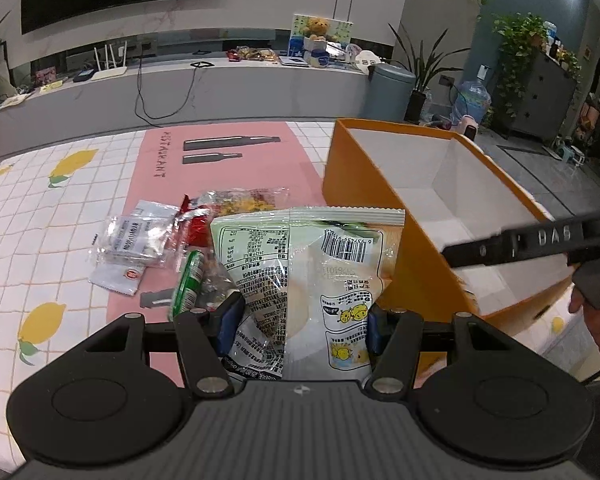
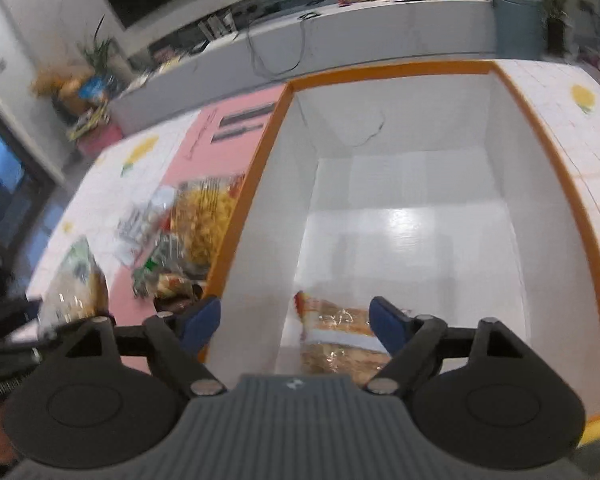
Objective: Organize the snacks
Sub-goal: 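Lower the green-and-white bag into the box and open the left gripper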
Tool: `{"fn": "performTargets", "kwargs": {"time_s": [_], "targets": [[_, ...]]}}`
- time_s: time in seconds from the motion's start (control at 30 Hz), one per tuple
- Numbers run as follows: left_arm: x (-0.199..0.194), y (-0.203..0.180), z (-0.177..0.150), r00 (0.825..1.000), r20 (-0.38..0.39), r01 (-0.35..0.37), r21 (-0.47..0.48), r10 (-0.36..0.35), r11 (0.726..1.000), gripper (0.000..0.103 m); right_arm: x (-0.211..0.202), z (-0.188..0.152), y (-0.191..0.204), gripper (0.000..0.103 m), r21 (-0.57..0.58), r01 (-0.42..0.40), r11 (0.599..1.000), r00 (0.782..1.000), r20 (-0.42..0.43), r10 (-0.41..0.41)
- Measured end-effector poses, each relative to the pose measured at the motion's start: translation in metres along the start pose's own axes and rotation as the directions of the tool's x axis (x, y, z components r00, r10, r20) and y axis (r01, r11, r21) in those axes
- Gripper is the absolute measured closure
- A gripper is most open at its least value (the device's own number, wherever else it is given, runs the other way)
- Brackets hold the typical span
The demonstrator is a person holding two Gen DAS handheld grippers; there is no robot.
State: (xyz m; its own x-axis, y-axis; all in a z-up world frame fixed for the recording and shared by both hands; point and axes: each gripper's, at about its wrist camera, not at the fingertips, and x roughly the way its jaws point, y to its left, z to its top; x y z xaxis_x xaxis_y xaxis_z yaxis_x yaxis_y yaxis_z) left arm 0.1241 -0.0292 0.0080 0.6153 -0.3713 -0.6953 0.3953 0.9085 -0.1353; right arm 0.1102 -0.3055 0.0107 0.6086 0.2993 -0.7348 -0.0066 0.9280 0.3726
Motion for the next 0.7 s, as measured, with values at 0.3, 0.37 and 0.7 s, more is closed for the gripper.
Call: {"fn": "performTargets", "kwargs": {"time_s": [0.3, 0.37, 0.7], "targets": [[-0.018, -0.076, 0.038, 0.998, 0.025, 0.059, 0.039, -0.060, 0.998, 0.036, -0.071, 0.000, -0.027, 0.008, 0.098, -0.048, 0.994, 0.955, 0.296, 0.017], [-0.010, -0.095, 0.049, 0.997, 0.034, 0.064, 0.037, -0.065, 0.997, 0.036, -0.085, -0.002, -0.035, 0.008, 0.124, -0.044, 0.991, 0.934, 0.357, -0.003], [0.086, -0.167, 0.064, 0.996, -0.087, 0.017, 0.051, -0.012, 0.999, 0.036, -0.109, -0.009, -0.067, 0.008, 0.278, -0.223, 0.934, 0.854, 0.518, 0.049]]}}
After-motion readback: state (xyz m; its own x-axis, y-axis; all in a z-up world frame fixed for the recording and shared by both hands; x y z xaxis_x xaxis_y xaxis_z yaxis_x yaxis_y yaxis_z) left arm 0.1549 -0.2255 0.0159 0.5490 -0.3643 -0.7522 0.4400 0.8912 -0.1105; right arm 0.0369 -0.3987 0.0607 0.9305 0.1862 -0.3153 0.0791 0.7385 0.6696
